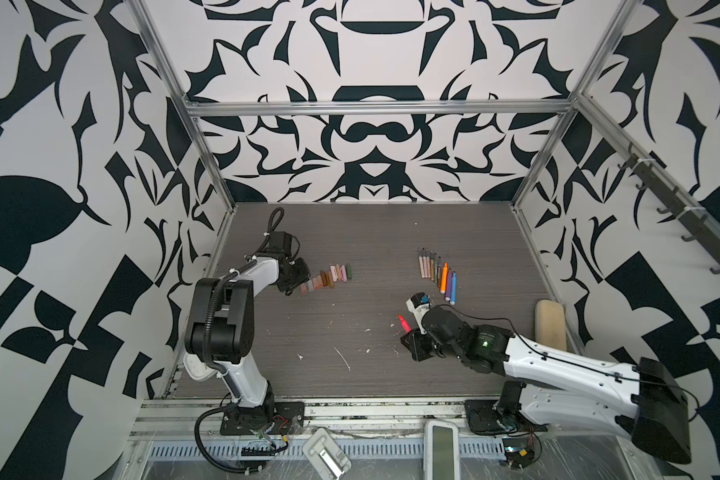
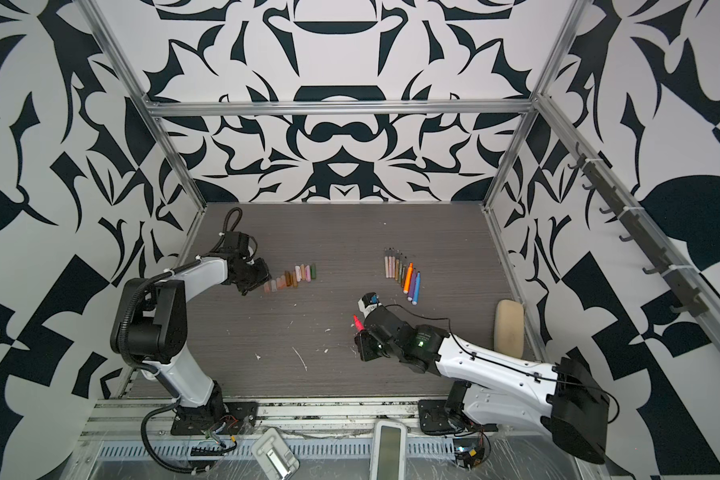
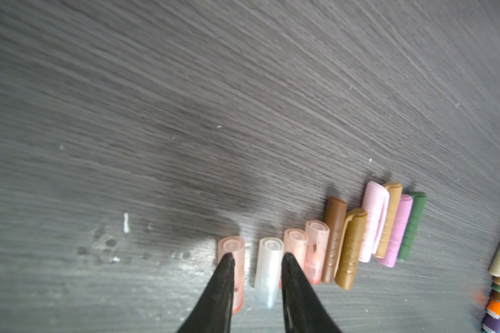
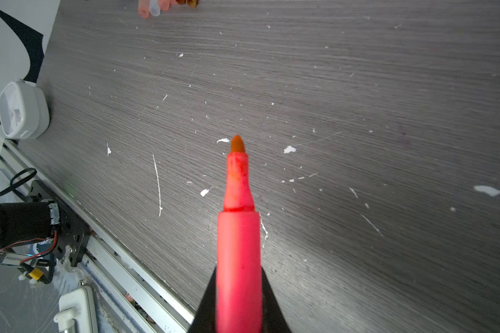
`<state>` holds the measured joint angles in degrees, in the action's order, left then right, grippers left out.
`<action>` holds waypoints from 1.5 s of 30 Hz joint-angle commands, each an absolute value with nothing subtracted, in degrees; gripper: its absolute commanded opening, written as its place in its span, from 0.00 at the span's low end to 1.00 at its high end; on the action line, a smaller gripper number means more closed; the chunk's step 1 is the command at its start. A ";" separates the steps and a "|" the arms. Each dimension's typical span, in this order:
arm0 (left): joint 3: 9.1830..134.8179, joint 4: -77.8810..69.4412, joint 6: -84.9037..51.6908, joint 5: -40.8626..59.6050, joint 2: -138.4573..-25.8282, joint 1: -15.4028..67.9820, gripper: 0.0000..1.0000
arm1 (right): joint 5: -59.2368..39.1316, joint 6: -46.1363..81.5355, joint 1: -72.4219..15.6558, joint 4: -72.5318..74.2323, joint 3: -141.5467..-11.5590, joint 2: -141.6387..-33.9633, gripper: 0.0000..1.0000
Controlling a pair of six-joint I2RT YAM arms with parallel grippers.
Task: Open the pen caps
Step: 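Carry the uncapped pink marker beside the blue marker with the right gripper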
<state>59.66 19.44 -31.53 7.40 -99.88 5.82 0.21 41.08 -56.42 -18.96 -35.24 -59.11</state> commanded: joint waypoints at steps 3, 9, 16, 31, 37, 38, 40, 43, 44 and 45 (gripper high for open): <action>60.03 19.25 -31.90 8.93 -100.74 5.49 0.32 | -1.56 36.77 -48.57 -26.27 -37.27 -52.85 0.00; 59.75 19.27 -32.08 8.44 -100.38 5.30 0.32 | -3.26 29.92 -31.06 -34.57 -38.39 -48.82 0.00; 58.16 18.62 -33.93 9.83 -94.23 5.27 0.32 | -7.24 23.45 -8.54 -32.19 -38.08 -55.11 0.00; 60.12 22.43 -36.75 35.85 -77.63 4.72 0.35 | -10.68 21.80 -1.39 -8.27 -37.42 -75.76 0.00; 61.36 26.48 -33.67 38.12 -74.49 3.40 0.36 | -11.69 22.74 0.55 -8.75 -38.55 -79.53 0.00; 61.40 26.93 -33.14 37.85 -74.39 3.08 0.36 | -11.81 22.86 0.68 -8.79 -38.35 -79.45 0.04; 61.18 27.05 -33.19 39.10 -74.67 1.67 0.36 | -12.05 23.16 0.93 -8.59 -37.89 -79.19 0.15; 60.81 25.46 -34.52 41.92 -75.14 -0.16 0.36 | -12.59 23.20 1.20 -8.53 -37.88 -79.72 0.23; 60.74 24.94 -34.92 42.74 -75.20 -0.83 0.36 | -13.27 23.21 1.32 -8.62 -38.04 -80.18 0.25; 60.66 24.47 -35.26 43.37 -75.30 -1.56 0.36 | -13.95 23.21 1.42 -8.61 -38.22 -80.64 0.27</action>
